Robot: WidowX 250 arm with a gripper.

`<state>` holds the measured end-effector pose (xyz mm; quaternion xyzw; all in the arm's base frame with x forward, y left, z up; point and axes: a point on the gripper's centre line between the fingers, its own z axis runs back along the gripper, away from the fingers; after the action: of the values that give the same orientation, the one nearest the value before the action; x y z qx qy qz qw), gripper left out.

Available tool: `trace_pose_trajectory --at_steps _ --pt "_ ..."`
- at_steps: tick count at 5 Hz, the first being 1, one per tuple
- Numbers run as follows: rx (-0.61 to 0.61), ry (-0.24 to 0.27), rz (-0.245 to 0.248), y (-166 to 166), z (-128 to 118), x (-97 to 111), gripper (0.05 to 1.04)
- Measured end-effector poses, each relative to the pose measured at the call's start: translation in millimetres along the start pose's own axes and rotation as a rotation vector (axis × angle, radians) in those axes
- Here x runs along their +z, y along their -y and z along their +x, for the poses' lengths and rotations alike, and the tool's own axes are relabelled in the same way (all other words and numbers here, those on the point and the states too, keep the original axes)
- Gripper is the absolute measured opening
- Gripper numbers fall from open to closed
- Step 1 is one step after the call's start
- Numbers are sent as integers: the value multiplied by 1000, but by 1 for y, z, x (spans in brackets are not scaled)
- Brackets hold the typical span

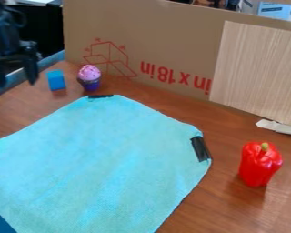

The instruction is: Fold cloth from right to left

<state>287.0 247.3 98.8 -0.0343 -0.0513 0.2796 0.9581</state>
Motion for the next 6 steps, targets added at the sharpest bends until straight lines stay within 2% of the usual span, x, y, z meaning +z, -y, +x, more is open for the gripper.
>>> trace_pose_trajectory --at_steps 1,2,3,4,5,6 --pt "-92 24 -57 4 -30 9 1001" --pt "-122 70 -56 -1 -56 9 1001" --pt "25 89 -20 -10 -73 -8 1001" --pt "137 90 72 -22 -85 -26 1001" --pt "199 59 143 -24 -92 -46 1001" --pt "234 36 150 -26 -95 -49 1001"
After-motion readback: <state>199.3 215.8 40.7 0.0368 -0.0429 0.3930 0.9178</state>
